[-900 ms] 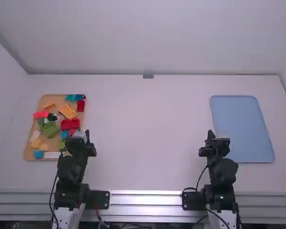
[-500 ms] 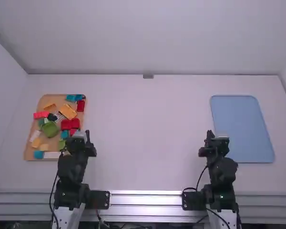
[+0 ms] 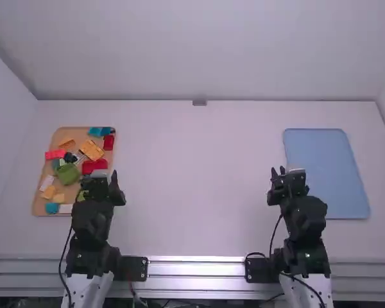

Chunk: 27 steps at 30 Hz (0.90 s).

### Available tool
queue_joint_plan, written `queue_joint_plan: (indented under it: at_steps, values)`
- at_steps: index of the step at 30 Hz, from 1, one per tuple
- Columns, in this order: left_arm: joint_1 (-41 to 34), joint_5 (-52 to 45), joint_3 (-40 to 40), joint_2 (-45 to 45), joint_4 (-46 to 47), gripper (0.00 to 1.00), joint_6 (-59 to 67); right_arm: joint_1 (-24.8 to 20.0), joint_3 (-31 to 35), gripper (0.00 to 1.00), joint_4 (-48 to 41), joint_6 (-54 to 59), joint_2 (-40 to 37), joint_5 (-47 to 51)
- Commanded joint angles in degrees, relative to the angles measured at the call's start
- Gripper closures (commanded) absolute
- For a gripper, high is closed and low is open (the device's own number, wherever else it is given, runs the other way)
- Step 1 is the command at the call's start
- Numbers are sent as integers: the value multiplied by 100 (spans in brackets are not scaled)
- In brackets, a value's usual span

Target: Assemble lego blocks to make yellow taxi

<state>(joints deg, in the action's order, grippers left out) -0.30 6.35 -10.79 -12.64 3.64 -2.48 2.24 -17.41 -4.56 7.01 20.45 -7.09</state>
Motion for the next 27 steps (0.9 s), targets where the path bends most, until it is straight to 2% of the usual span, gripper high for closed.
queue_joint_plan:
  at_steps: [1,6,18,21,27]
  values:
    - [-50,283,-360,-244,72,71,-240,49,-623,71,-98,440,520,-546]
    - [-66,516,-727,-648,222,64,-385,73,-1322,64,-275,899,1326,-1157]
    - [-63,1255,-1898,-1902,644,40,-982,333,-3499,39,-1108,2364,3790,-2739]
    - [86,1428,-2266,-2250,925,34,-1258,477,-3970,34,-1383,2837,4317,-3086]
    - [643,1400,-3708,-3384,2182,23,-1706,894,-4950,23,-1797,3634,5412,-3709]
